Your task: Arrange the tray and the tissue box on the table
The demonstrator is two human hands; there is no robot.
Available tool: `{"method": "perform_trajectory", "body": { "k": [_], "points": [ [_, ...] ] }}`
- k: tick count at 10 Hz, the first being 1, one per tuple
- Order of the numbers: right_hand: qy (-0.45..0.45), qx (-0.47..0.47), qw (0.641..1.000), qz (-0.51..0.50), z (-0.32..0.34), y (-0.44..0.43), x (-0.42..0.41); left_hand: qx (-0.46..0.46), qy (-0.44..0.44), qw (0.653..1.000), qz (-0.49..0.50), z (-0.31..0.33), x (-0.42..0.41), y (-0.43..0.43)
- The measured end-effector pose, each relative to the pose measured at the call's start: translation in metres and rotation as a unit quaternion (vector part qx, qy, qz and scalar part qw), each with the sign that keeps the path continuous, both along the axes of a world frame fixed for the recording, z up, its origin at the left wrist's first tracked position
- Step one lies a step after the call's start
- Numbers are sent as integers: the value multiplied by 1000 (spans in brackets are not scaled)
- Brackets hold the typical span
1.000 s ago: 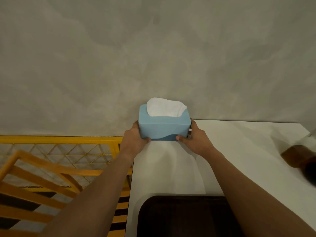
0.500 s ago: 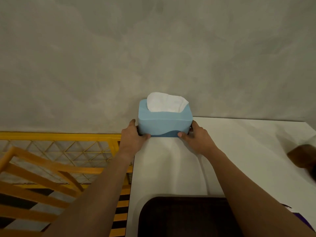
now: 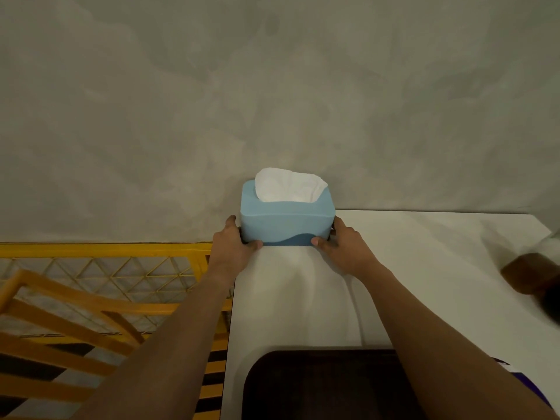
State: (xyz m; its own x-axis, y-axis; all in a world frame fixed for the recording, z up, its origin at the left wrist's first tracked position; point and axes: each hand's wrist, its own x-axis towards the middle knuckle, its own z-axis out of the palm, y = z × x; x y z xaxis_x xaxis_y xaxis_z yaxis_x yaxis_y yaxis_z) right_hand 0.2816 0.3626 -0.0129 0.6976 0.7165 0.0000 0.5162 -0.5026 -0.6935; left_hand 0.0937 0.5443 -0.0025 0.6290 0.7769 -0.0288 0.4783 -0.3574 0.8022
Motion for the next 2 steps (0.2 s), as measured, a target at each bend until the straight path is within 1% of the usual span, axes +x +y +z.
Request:
{"method": "perform_trajectory", "body": {
  "k": [1, 2],
  "points": [
    [1, -12, 1000, 8, 7, 0, 2, 2, 15, 1000, -26, 4, 1, 2],
    [-5, -23, 1000, -5, 18, -3, -1, -49, 18, 998, -27, 14, -5, -3]
  ]
}}
